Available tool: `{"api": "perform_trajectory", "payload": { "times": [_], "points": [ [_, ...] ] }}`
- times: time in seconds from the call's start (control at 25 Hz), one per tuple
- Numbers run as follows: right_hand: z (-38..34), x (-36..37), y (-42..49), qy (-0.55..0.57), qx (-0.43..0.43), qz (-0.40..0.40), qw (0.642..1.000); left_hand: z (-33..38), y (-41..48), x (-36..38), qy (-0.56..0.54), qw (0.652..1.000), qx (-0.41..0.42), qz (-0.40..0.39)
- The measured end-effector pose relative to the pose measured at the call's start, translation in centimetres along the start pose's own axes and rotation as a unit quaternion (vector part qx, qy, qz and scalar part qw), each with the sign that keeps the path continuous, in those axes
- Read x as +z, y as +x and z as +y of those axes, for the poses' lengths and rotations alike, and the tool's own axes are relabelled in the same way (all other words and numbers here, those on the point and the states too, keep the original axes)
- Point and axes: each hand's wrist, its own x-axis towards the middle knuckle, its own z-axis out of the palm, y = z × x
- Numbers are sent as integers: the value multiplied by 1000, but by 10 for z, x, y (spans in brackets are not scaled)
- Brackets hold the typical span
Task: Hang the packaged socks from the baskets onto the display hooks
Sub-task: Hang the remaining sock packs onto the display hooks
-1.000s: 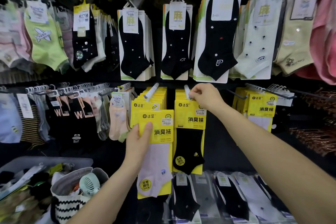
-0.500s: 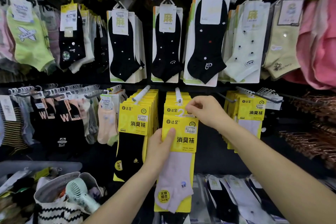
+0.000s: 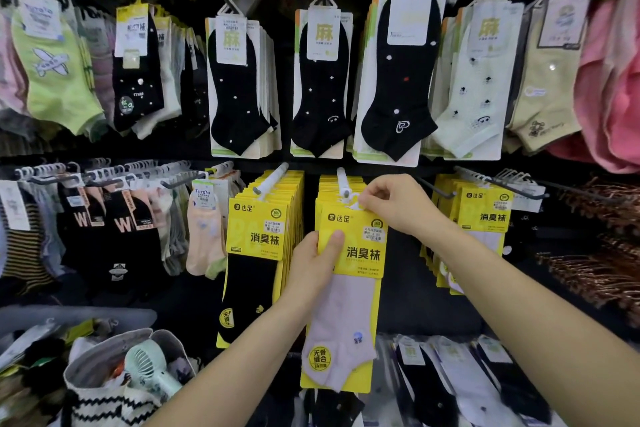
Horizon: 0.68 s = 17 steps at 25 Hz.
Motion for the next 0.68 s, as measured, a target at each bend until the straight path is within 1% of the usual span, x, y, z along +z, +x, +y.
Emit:
{"api": "perform_trajectory", "payload": {
  "times": [0.08, 0.16, 0.28, 0.4, 0.44, 0.52, 0.56, 0.6, 0.68],
  "points": [
    [-1, 3, 7, 7, 19, 32, 999, 3, 6, 2, -9, 1000, -10, 13],
    [-3, 7, 13, 5, 25, 30, 999, 2, 9, 2, -2, 999, -11, 38],
    [-3, 17, 15, -31, 28, 11, 999, -5, 12, -3, 66, 996, -22, 62],
    [6, 26, 9, -15, 36, 64, 997, -14, 8, -6, 121, 991, -31, 56],
    [12, 30, 4, -12, 45, 81, 996, -18, 7, -6, 150, 987, -9, 59],
    [25, 38, -8, 4, 80, 83, 993, -17, 7, -5, 222, 970, 60, 72],
    [31, 42, -13, 22, 99, 71, 992, -12, 11, -3, 227, 967, 84, 74],
    [36, 46, -17, 46, 117, 53, 991, -5, 17, -1, 210, 972, 82, 64],
    [43, 50, -23, 110, 124, 17, 986, 10, 35, 4, 152, 988, 18, 36]
  ]
}}
